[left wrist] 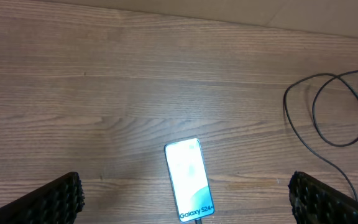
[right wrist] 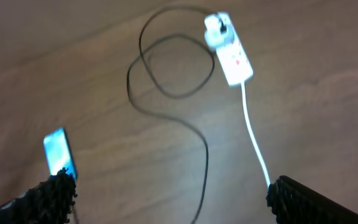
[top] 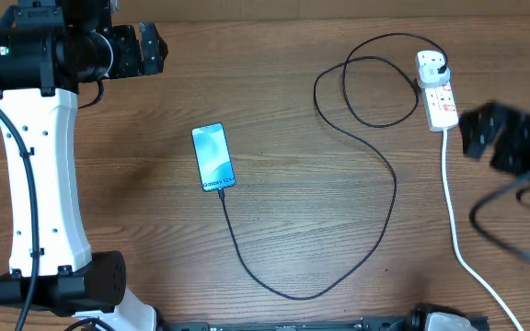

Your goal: Plug charger to phone and switch on socket

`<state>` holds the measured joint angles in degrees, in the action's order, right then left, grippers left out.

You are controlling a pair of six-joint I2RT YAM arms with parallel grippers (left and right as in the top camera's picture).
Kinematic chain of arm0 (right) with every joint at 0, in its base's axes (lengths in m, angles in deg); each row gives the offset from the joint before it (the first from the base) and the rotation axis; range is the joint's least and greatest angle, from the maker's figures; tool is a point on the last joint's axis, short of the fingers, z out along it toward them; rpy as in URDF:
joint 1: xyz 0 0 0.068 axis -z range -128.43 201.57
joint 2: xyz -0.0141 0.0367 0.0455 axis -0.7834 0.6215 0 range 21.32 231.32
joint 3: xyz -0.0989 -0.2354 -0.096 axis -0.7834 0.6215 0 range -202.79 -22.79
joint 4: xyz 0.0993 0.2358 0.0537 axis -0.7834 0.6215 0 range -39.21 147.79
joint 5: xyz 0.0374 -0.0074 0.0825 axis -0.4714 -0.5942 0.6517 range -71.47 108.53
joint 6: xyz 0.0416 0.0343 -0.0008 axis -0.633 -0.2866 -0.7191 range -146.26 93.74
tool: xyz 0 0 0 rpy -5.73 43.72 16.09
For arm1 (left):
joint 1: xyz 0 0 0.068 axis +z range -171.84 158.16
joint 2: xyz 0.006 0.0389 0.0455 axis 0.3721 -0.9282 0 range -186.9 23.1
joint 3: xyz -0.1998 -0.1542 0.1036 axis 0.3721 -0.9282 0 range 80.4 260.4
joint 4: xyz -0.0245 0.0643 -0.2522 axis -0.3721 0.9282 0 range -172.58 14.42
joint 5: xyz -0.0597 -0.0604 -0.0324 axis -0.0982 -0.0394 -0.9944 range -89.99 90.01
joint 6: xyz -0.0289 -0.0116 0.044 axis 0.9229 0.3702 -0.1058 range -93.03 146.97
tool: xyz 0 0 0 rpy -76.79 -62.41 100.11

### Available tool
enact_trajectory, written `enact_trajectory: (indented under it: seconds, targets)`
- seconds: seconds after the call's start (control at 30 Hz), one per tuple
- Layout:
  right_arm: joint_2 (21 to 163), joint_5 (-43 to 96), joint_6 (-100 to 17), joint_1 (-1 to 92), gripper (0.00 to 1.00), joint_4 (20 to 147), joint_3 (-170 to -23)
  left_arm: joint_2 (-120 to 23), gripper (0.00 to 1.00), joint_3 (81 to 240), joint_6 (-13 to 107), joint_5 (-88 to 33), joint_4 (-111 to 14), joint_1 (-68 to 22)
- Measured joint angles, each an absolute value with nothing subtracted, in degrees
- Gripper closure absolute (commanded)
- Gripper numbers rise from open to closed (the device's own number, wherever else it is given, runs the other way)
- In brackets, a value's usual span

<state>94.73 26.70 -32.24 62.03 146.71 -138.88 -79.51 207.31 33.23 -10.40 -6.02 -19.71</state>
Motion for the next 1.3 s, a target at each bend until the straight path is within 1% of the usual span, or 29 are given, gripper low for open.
enact_trajectory:
  seconds: [0.33, 0.47, 0.57, 0.7, 0.8, 1.3]
  targets:
    - [92.28, 27.53, -32.24, 61.73, 0.0, 147.93, -138.88, -79.51, 0.0, 207.31, 33.23, -10.4, -6.02, -19.71]
    - [92.19, 27.5, -32.24, 59.76, 0.0, 147.78, -138.81, -79.51, 0.0, 207.31, 33.23, -10.4, -6.02, -19.71]
    - [91.08, 26.76, -32.26, 56.92, 0.0, 143.76, -137.13, -79.51, 0.0, 207.31, 33.23, -10.4, -6.05, -19.71]
    - [86.64, 24.47, -32.21, 53.49, 0.0, 132.74, -130.24, -79.51, 0.0, 207.31, 33.23, -10.38, -6.05, -19.71]
    - [81.2, 23.05, -32.24, 52.98, 0.0, 122.97, -121.68, -79.51, 0.0, 207.31, 33.23, -10.38, -6.05, -19.71]
    - [50.03, 19.99, -32.0, 50.8, 0.0, 71.13, -66.14, -79.51, 0.0, 207.31, 33.23, -10.36, -6.0, -19.71]
